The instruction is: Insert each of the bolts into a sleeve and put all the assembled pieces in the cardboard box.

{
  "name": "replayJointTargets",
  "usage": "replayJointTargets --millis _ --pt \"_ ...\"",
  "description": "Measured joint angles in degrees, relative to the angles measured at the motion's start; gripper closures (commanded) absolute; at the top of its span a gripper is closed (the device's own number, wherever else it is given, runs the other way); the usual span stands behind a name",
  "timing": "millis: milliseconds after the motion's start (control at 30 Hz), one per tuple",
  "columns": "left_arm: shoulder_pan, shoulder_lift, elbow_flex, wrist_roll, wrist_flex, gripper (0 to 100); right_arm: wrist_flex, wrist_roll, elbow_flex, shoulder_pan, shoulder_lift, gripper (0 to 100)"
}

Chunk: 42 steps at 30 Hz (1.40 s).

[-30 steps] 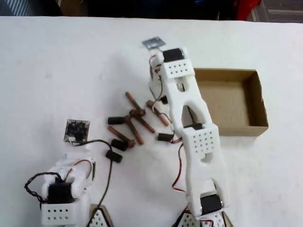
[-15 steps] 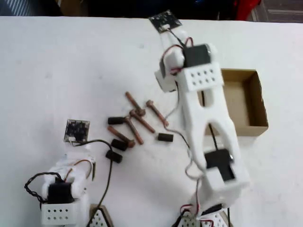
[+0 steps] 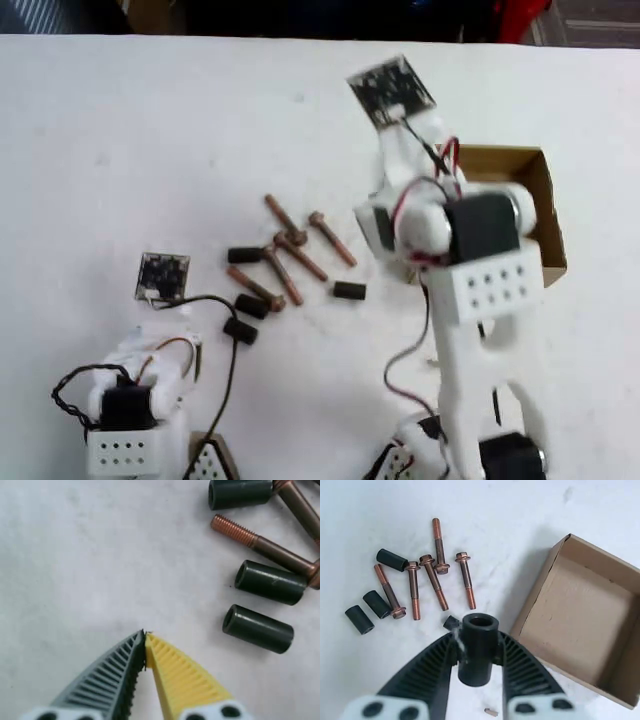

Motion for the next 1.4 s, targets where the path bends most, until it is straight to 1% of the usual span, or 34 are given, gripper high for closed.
replayJointTargets --millis 133,467,600,867,1133,1400 --pt "0.0 0.0 0.0 0.0 0.0 98 -2.5 0.0 9.2 0.0 -7.2 98.1" --pt "0.0 0.0 0.0 0.0 0.0 98 -19.3 0.0 37.8 0.0 -27.8 98.1" --pt "0.0 0.0 0.0 0.0 0.0 98 -23.1 0.0 46.1 0.0 -36.0 98.1" --pt "0.0 0.0 0.0 0.0 0.0 98 -26.7 0.0 53.5 0.0 -45.9 98.1" --pt "0.0 0.0 0.0 0.0 0.0 98 -36.3 0.0 62.2 -0.1 -54.8 98.1" --pt "0.0 0.0 0.0 0.0 0.0 97 -45.0 0.1 71.8 0.0 -58.5 98.1"
